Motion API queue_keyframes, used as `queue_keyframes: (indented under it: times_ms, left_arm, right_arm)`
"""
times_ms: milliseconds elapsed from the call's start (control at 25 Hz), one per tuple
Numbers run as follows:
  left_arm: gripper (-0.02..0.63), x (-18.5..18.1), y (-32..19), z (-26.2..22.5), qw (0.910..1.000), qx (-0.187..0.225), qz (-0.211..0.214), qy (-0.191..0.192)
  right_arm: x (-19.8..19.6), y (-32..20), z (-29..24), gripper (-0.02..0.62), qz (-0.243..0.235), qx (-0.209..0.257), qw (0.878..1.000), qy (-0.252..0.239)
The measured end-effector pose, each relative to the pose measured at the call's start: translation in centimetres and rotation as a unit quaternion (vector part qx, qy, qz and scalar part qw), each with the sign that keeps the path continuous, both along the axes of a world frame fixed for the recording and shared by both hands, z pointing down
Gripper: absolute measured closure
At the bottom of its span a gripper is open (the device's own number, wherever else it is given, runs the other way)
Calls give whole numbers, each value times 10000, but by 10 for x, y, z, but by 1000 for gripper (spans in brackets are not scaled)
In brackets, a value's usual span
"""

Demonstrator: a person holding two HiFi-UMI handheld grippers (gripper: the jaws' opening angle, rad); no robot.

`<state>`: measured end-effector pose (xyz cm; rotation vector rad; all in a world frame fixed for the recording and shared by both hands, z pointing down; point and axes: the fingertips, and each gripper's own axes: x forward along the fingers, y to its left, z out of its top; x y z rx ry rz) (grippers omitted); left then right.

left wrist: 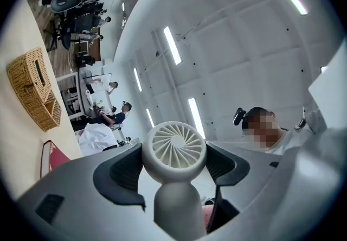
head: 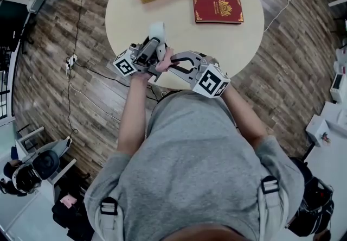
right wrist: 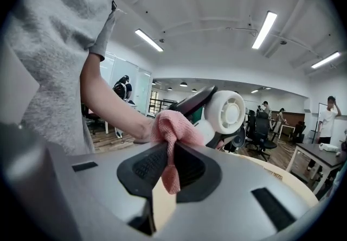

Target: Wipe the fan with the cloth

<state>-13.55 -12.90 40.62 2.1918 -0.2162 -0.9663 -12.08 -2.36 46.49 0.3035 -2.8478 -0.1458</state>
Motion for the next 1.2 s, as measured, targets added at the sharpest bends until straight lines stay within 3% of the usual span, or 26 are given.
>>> queue_keyframes:
  times_ms: [280,480,760,880,1000,1080,1200]
  left_arm:
    - [236,25,0,21,9957,-157,-142,-901]
    - [236,30,0,27,9945,-315,-277,-962]
    - [238,29,-6,36,9870,-496,-732,-1344]
    - [238,29,-3,36,9897,-524,-602,-1187]
    - [238,31,6,27,9963,-441,-217,-709]
    - [238,35,13,18,9987,-332,56,-390]
    - [238,39,13,7,9994,-273,129,-168]
  right_arm:
    - [-3,-4,-15,551,82,132,9996,-254]
    - [6,-15,-18,551,409,509,9977,-174]
    - [28,-33,-12,551,990,579,9932,-183]
    - [37,-39,-14,551,1166,432,9916,-357]
    - [46,-46,-15,551,1319,268,9897,-479]
    - [49,-50,-14,551,1326,296,9898,-436]
    - [50,-51,-13,551,1272,372,9907,-291]
